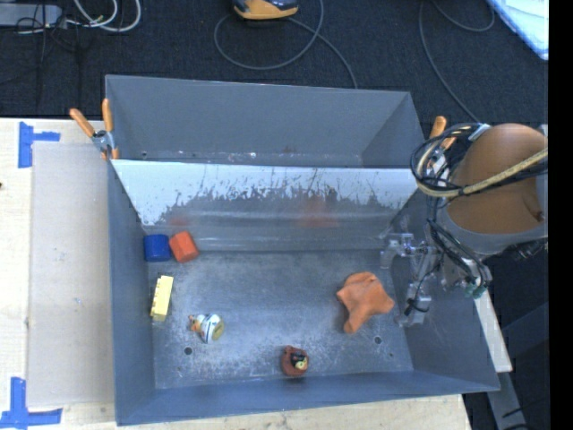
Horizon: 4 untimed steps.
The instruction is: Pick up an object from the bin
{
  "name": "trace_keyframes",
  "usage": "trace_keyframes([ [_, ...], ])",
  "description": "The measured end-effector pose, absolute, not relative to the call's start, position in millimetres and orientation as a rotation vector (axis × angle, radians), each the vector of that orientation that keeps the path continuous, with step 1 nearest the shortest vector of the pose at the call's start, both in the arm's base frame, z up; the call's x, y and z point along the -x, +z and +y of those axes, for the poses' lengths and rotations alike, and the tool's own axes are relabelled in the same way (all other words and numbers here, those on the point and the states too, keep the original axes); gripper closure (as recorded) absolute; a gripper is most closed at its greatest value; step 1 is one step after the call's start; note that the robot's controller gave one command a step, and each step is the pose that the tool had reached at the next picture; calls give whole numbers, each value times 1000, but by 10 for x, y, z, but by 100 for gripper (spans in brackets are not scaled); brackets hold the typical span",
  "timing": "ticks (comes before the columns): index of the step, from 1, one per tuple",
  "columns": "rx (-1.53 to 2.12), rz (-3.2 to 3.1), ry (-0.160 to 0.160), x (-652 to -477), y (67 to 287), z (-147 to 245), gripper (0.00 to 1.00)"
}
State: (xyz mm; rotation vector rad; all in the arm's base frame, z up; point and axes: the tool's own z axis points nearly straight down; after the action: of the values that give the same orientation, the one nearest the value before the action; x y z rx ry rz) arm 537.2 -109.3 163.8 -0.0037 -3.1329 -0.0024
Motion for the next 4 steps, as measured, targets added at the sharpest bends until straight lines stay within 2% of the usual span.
trace_keyframes([
  [1, -1, -3140, -1, -5390, 1680, -1090, 0],
  [2, -78, -3142, 0, -5378, 1347, -1021, 0],
  [3, -134, -3133, -3, -5360, 1157, -991, 0],
  [4, -339, -3109, -8, -5268, 1426, -1011, 0],
])
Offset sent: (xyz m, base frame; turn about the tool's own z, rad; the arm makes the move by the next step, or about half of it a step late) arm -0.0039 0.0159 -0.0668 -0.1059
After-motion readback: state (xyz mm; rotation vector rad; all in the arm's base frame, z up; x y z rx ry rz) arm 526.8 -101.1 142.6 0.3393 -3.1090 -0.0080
